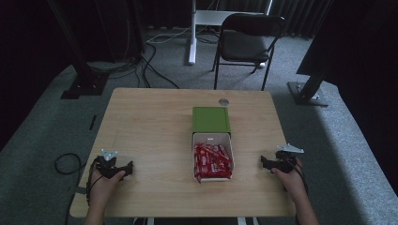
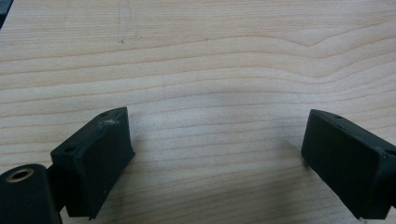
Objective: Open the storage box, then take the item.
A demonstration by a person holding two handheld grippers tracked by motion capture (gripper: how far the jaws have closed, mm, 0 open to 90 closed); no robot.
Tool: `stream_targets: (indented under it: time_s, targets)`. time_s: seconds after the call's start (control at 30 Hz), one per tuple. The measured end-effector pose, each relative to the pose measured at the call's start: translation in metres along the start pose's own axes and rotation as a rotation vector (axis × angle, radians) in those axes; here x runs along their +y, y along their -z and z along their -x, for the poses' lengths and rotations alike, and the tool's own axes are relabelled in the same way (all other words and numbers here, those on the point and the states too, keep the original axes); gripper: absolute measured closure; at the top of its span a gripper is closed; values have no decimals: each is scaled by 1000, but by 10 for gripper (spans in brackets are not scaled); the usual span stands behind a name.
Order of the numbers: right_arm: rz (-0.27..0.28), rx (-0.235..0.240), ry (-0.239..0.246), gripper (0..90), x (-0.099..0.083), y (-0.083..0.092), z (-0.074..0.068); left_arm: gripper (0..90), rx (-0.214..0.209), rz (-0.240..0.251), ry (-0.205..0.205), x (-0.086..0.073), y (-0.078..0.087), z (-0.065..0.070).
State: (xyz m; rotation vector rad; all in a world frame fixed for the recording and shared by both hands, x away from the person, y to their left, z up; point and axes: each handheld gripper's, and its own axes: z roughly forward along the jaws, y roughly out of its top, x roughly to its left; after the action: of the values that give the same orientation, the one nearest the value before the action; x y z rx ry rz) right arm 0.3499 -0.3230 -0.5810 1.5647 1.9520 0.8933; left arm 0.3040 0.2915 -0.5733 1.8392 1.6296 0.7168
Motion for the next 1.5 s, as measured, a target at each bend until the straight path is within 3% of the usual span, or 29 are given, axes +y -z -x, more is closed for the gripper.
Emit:
stream_targets:
  time_s: [0.07,0.23,0.53,1.0,1.5]
  targets:
    - [-4,24,-19,127,1,2,-2,95,0,0,0,0,0,0]
    - [-6,21,-7,127,3,5,-9,94,1,0,0,0,0,0]
    - [43,67,-18,128,24,28,-31,94,1,0,0,0,0,0]
    - [124,123,66,132,61,61,-67,94,3,-1,0,0,0,1]
    - [169,262,133,155,83,75,-109,94,3,-1,0,0,0,1]
